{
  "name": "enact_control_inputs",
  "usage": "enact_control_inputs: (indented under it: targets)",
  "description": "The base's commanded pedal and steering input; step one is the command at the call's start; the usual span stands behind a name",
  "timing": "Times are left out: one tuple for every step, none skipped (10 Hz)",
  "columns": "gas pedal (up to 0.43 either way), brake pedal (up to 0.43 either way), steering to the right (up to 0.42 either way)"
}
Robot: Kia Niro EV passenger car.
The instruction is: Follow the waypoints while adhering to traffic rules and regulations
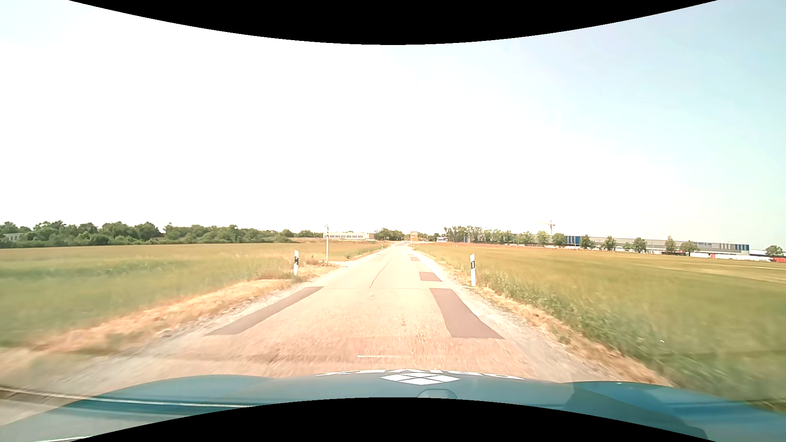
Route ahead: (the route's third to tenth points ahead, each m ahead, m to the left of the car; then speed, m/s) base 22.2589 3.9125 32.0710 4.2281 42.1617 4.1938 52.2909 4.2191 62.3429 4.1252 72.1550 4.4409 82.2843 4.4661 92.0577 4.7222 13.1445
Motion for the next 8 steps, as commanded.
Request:
enact_control_inputs:
  targets:
    - [0.020,0.000,-0.001]
    - [0.020,0.000,-0.001]
    - [0.020,0.000,-0.001]
    - [0.020,0.000,-0.001]
    - [0.020,0.000,-0.001]
    - [0.020,0.000,-0.002]
    - [0.020,0.000,-0.002]
    - [0.020,0.000,-0.003]
